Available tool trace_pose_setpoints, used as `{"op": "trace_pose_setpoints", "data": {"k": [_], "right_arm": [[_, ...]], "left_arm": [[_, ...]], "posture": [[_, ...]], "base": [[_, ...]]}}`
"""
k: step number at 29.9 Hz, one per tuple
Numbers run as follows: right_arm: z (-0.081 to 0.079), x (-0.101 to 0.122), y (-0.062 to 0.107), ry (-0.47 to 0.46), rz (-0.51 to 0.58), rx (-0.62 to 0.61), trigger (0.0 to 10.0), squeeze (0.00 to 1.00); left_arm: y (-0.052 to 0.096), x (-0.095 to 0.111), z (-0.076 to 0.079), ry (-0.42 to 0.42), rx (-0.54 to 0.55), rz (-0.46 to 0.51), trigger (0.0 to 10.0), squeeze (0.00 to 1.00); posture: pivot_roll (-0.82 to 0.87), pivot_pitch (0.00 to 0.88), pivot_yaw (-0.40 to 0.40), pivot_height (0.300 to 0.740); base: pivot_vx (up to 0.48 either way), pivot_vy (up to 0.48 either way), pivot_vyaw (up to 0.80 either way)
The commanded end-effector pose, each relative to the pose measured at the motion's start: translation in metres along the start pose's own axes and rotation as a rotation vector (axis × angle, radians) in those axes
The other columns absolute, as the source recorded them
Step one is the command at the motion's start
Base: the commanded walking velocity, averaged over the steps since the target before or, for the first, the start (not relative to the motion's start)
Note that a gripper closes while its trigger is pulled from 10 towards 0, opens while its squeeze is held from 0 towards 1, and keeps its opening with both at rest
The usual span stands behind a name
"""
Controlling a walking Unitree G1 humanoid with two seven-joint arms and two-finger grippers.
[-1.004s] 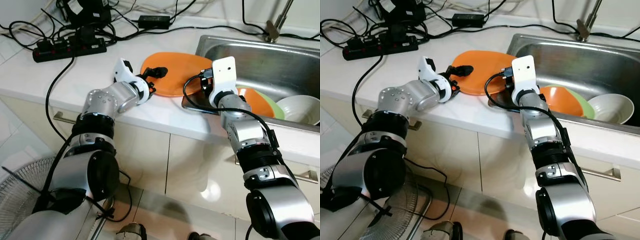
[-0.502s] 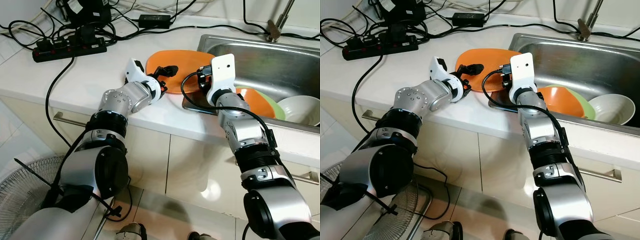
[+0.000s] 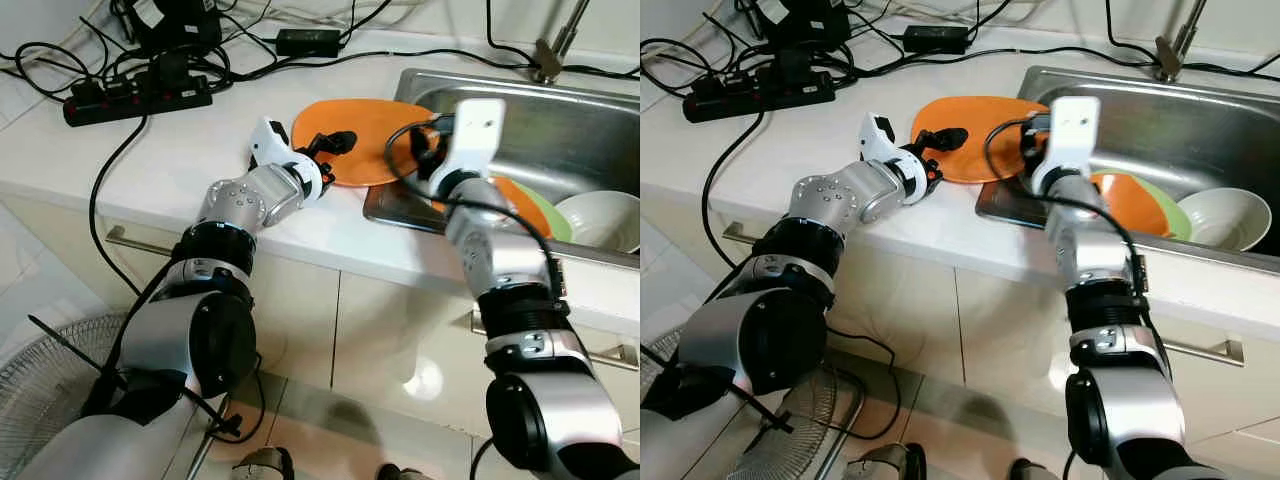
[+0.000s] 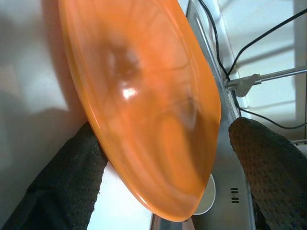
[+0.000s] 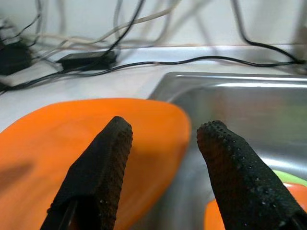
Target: Kitchen organization
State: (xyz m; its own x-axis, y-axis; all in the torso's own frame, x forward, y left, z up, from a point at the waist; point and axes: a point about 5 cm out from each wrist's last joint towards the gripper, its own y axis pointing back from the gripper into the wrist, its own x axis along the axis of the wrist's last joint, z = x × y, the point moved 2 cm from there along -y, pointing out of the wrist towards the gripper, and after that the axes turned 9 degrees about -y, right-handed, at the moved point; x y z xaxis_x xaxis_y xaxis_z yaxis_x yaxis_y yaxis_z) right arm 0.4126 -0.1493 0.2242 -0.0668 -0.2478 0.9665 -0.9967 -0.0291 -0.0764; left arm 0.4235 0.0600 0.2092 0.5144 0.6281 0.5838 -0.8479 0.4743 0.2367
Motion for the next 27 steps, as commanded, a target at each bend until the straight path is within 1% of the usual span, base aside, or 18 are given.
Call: {"op": "trace_pose_setpoints", "data": {"k": [1,3,4,5,8,9,12,17,19,24,27], "right_arm": [[0.0,0.003,-0.001,-0.056,-0.007,-0.007,10.0,1.0],[0.002,0.001,0.0,-0.109,-0.027,-0.008,10.0,1.0],[0.002,0.001,0.0,-0.109,-0.027,-0.008,10.0,1.0],[0.004,-0.008,0.0,-0.206,-0.087,-0.025,10.0,0.0],[0.003,-0.018,0.0,-0.336,-0.147,-0.036,10.0,0.0],[0.003,-0.019,0.0,-0.367,-0.16,-0.032,10.0,0.0],[0.0,-0.026,0.0,-0.501,-0.214,-0.017,10.0,0.0],[-0.004,-0.03,-0.001,-0.661,-0.264,0.011,10.0,0.0],[-0.004,-0.031,-0.001,-0.671,-0.268,0.012,10.0,0.0],[-0.007,-0.037,-0.001,-0.767,-0.31,0.027,10.0,0.0],[-0.008,-0.038,-0.001,-0.768,-0.318,0.032,10.0,0.0]], "left_arm": [[0.001,-0.017,-0.026,-0.007,0.09,-0.069,10.0,0.0],[0.003,-0.016,-0.029,-0.009,0.098,-0.067,10.0,0.0],[0.003,-0.016,-0.029,-0.009,0.098,-0.067,10.0,0.0],[0.004,-0.014,-0.033,-0.008,0.103,-0.064,10.0,0.0],[0.005,-0.014,-0.035,-0.008,0.106,-0.064,10.0,0.0],[0.005,-0.014,-0.036,-0.009,0.106,-0.065,10.0,0.0],[0.007,-0.013,-0.039,-0.013,0.107,-0.065,10.0,0.0],[0.011,-0.01,-0.044,-0.016,0.107,-0.061,10.0,0.0],[0.011,-0.01,-0.044,-0.016,0.107,-0.06,10.0,0.0],[0.013,-0.009,-0.044,-0.022,0.101,-0.057,10.0,0.0],[0.014,-0.009,-0.044,-0.027,0.096,-0.056,10.0,0.0]], "posture": [[0.1,0.133,0.055,0.74],[0.1,0.132,0.055,0.74],[0.1,0.132,0.055,0.74],[0.1,0.128,0.054,0.74],[0.1,0.128,0.053,0.74],[0.1,0.126,0.052,0.74],[0.1,0.126,0.049,0.74],[0.11,0.126,0.044,0.74],[0.11,0.126,0.044,0.74],[0.12,0.124,0.038,0.74],[0.13,0.122,0.036,0.74]], "base": [[0.0,0.0,0.0],[0.0,0.0,0.0],[0.0,0.0,0.0],[0.0,0.0,0.0],[0.0,0.0,0.0],[0.0,0.0,0.0],[0.0,0.0,0.0],[0.0,0.0,0.0],[0.0,0.0,0.0],[0.0,0.0,0.0],[0.0,0.0,0.0]]}}
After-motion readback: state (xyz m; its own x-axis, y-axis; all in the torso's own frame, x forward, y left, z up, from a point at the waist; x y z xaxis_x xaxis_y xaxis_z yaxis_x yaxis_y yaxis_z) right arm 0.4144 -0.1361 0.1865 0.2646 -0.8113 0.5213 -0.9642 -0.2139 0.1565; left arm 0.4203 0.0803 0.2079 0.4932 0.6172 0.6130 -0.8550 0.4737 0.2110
